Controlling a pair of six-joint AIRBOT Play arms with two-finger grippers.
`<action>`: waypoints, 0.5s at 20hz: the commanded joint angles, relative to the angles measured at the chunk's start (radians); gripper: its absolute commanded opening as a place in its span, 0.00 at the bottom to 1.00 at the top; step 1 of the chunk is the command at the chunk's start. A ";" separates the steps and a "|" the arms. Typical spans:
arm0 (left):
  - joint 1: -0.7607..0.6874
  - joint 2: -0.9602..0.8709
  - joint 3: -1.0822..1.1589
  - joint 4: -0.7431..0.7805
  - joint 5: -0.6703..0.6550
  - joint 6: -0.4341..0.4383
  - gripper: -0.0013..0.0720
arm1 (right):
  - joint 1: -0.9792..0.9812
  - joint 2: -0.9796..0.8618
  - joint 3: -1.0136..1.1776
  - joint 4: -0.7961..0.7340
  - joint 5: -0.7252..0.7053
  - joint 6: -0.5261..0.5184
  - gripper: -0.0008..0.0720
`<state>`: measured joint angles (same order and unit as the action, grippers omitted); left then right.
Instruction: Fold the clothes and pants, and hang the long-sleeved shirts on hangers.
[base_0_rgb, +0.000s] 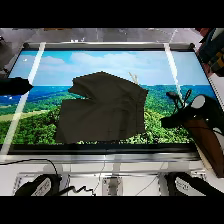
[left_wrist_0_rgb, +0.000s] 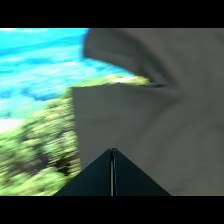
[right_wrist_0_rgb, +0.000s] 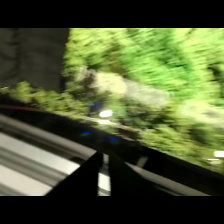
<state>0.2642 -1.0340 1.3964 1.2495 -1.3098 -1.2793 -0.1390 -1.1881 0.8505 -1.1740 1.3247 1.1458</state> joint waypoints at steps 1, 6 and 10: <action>0.009 0.000 -0.009 0.280 -0.021 0.001 0.02 | -0.066 -0.049 -0.177 0.299 -0.145 -0.074 0.57; 0.144 -0.009 -0.236 0.278 -0.076 0.004 0.02 | -0.066 -0.172 -0.223 0.469 -0.219 -0.066 0.68; 0.274 -0.006 -0.453 0.155 -0.093 0.083 0.02 | -0.066 -0.258 -0.223 0.623 -0.224 -0.148 0.69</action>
<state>0.4507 -1.0409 1.0817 1.4746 -1.3769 -1.2480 -0.2024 -1.3884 0.6376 -0.6914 1.1183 1.0561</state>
